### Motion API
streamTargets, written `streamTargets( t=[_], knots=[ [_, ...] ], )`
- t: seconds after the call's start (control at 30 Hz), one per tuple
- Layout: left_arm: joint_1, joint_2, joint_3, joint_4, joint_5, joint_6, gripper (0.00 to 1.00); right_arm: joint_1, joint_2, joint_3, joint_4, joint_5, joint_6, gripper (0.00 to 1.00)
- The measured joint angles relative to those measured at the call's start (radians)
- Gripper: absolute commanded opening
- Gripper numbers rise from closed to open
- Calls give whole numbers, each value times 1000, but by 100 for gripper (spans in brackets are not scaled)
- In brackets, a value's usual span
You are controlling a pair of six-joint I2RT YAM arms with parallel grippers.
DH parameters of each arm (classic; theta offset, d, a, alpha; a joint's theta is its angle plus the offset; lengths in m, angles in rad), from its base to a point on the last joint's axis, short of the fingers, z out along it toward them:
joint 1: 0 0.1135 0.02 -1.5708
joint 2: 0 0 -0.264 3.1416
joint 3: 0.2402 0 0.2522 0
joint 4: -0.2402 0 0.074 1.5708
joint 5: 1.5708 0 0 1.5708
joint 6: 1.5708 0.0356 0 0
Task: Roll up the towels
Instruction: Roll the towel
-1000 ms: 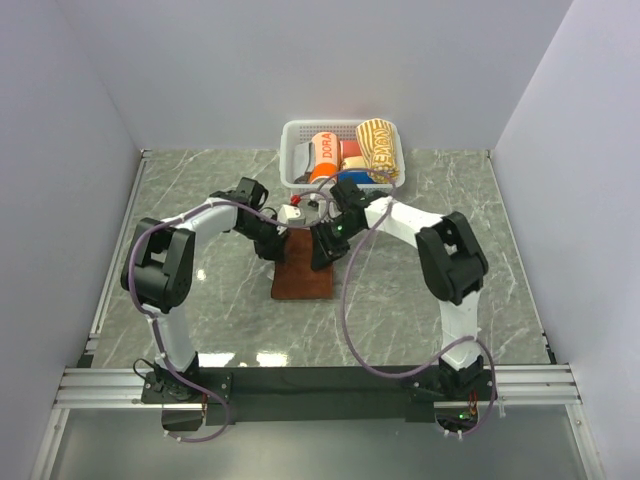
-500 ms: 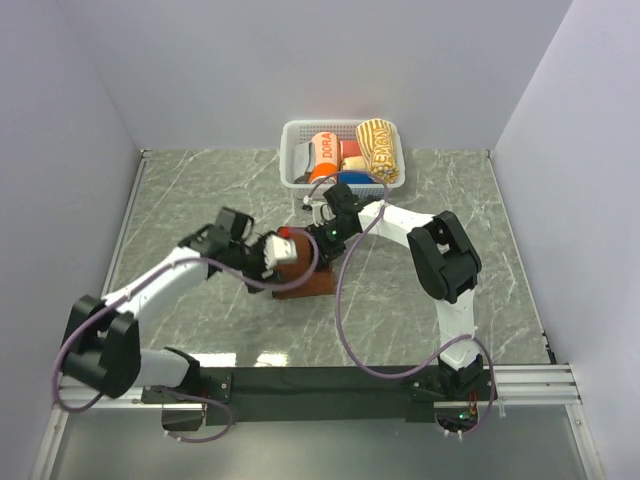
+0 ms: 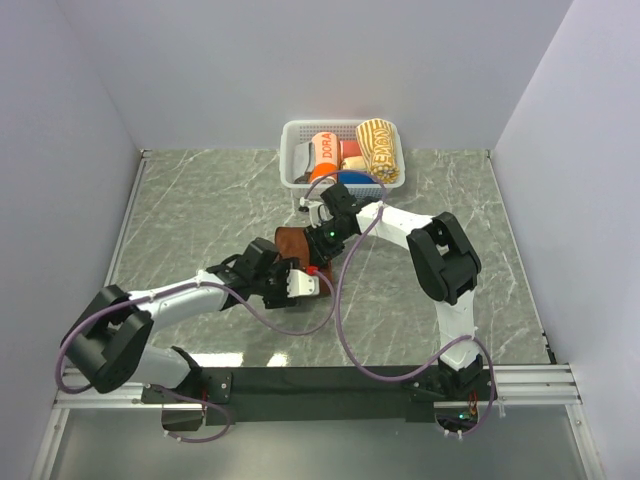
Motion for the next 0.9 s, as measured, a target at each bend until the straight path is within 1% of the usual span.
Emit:
streamTargets(
  t=[0.1, 0.17, 0.2, 0.23, 0.37, 0.4, 0.43, 0.47, 0.53, 0.6, 0.63, 0.7, 0.73, 0.83, 0.9],
  knots=[
    [-11, 29, -16, 42, -8, 8, 65, 0, 0, 1, -1, 0, 1, 33],
    [-17, 38, -26, 53, -8, 18, 58, 0, 2, 3, -3, -2, 4, 31],
    [-20, 45, -26, 55, -8, 25, 53, 0, 5, 6, -5, -2, 5, 31],
    [-22, 54, -26, 58, -8, 29, 42, 0, 5, 6, -5, -3, 8, 31],
    [-23, 105, 7, 35, 2, 46, 20, 0, 5, 6, -6, -7, 16, 32],
    [-21, 117, 31, 10, 8, 44, 14, -3, 3, 6, -6, -8, 17, 34],
    [-18, 134, 58, -24, 20, 46, 6, -9, 1, 4, -6, -10, 19, 38],
    [-15, 148, 81, -50, 32, 40, 3, -13, -4, 3, -8, -14, 23, 40],
    [5, 187, 142, -123, 79, 30, 1, -29, -26, -10, -8, -33, 31, 46],
    [34, 228, 198, -191, 135, 22, 0, -66, -66, -29, -14, -53, 40, 50],
    [48, 243, 220, -218, 159, 19, 1, -92, -90, -39, -21, -64, 45, 55],
    [87, 286, 274, -286, 226, 18, 1, -157, -145, -48, -35, -80, 53, 58],
    [103, 304, 296, -313, 252, 17, 1, -190, -173, -50, -43, -85, 54, 65],
    [160, 389, 394, -431, 352, 22, 1, -281, -269, -59, -67, -86, 36, 65],
    [192, 454, 464, -514, 412, 29, 1, -312, -349, -84, -84, -75, 8, 65]
  ],
)
